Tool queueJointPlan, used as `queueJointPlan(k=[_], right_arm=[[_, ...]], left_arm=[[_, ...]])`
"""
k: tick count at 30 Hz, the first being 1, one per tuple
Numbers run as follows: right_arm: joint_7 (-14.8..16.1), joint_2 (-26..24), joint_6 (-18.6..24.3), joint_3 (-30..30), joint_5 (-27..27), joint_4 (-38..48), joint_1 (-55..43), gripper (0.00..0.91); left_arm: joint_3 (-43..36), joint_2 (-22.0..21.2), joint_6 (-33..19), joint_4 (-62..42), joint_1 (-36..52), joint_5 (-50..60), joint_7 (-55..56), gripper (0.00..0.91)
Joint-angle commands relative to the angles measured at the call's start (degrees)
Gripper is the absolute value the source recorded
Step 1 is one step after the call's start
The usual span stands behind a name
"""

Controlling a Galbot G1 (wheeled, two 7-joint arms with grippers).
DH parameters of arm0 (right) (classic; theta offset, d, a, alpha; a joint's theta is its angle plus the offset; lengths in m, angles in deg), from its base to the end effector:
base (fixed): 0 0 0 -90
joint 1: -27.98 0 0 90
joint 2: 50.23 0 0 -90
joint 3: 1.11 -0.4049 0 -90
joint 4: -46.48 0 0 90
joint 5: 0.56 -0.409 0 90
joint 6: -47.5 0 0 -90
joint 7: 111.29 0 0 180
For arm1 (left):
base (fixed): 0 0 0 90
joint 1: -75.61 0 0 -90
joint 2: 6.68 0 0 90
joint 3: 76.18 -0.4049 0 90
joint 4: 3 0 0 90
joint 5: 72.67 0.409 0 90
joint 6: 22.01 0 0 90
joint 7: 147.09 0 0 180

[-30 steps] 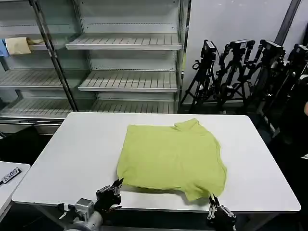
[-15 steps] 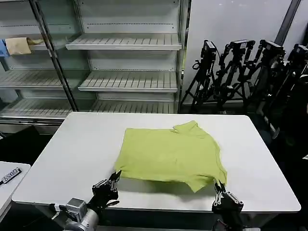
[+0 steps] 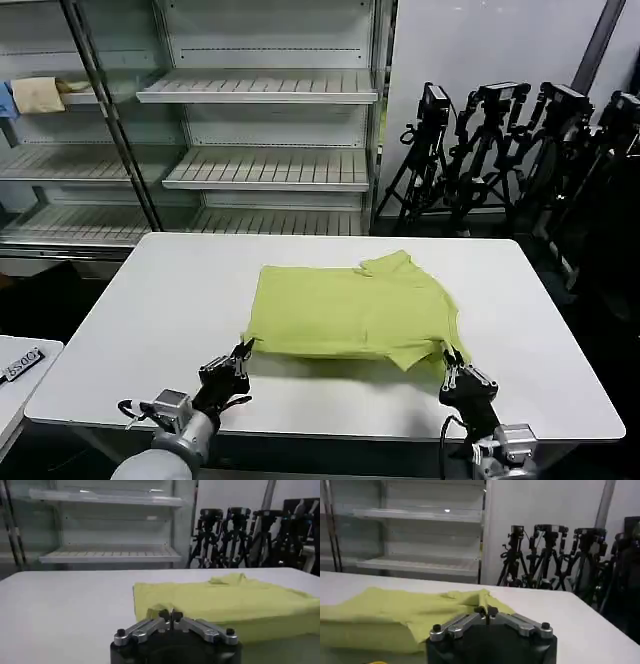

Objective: Fold and organize the clothes.

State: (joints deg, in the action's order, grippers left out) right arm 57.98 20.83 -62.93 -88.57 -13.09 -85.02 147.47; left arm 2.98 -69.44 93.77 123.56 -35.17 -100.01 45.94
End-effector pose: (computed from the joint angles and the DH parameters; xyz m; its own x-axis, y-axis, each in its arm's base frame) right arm 0.2019 -0.0306 -0.2647 -0.9837 -0.0447 0.1742 -0.0597 0.9949 -0.0818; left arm 0.2408 0.0189 -0.2750 -0.9245 0.2234 0.3089 0.2216 0.9743 -0.0413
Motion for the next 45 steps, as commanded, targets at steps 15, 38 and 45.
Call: queueJointPlan(k=[15,38,45], right_arm=[[0.33,-1.01,-0.33,2.34,-0.53,12.13,-11.63,0.000],[1.23,0.27,0.46,3.32,2.30,13.29,-11.23,0.907],[0.96,-0.26,0.49,-0.98,0.69,9.68,-6.88,0.907]], left_arm=[[-5.51,-2.16,-1.29,-14.64,13.15,2.23,0.21,0.030],[-4.33,-3.83,-1.19,-11.76,10.24,2.79,0.61,0.907],[-3.36,-3.42,-1.19,-9.75,7.27,2.18,0.59,0.907]])
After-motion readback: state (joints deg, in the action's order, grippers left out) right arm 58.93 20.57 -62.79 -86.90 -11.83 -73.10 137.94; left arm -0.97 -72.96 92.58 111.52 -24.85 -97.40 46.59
